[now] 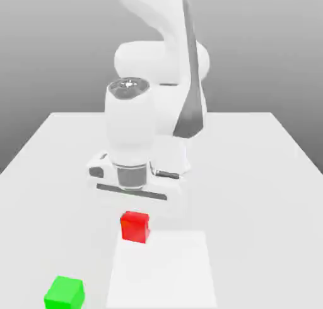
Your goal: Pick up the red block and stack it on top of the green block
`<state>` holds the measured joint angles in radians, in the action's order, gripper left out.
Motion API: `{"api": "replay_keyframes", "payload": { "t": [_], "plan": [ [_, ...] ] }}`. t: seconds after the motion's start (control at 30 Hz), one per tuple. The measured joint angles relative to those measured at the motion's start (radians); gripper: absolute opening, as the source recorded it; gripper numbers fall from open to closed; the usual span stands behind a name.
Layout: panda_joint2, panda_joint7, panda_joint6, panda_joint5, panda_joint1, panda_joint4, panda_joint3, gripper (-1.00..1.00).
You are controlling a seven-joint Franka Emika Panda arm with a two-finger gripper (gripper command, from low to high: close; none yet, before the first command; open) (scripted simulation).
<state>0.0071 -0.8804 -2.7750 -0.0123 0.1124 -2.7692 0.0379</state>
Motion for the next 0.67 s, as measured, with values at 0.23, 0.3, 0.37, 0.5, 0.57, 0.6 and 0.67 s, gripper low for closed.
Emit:
{"api": "replay_keyframes", "payload": {
  "t": [0.23, 0.3, 0.37, 0.5, 0.57, 0.6, 0.67],
  "plan": [
    [0.115, 0.115, 0.134, -0.028, 0.083, 0.246, 0.036, -1.00],
    [0.150, 0.144, 0.172, -0.030, 0.099, 0.318, 0.046, -1.00],
    [0.183, 0.171, 0.208, -0.029, 0.116, 0.390, 0.055, -1.00],
    [0.303, 0.201, 0.136, -0.047, 0.133, 0.439, 0.051, -1.00],
    [0.337, 0.206, 0.105, -0.053, 0.136, 0.442, 0.047, 1.00],
    [0.337, 0.206, 0.105, -0.053, 0.136, 0.442, 0.047, 1.00],
    [0.337, 0.206, 0.105, -0.053, 0.136, 0.442, 0.047, 1.00]
  ]
}}
